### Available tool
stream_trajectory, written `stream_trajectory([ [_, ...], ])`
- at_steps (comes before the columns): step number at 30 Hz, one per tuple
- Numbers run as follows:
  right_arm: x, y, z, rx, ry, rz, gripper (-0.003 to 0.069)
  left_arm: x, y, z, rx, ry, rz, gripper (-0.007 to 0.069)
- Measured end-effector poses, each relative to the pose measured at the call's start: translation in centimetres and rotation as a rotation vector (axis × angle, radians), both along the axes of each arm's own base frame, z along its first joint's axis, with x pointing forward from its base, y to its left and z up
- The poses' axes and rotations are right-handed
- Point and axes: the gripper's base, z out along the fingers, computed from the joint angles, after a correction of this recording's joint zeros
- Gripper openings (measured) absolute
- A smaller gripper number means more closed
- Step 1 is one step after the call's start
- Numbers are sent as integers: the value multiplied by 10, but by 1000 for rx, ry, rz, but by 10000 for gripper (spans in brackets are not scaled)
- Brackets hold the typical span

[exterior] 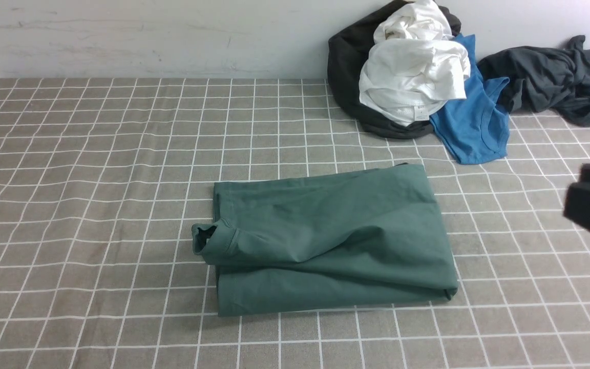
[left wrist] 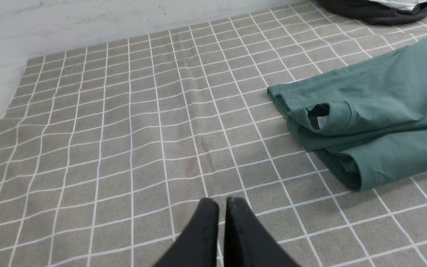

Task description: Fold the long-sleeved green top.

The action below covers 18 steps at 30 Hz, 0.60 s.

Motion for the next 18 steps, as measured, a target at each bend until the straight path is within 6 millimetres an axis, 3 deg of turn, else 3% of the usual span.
stream_trajectory([
  [6,-21,-21,-8,51,-77,-6,105,1,0,-4,2,16,0,13],
  [18,-23,-23,-11,36,-65,-6,105,2,0,-7,3,26,0,13],
])
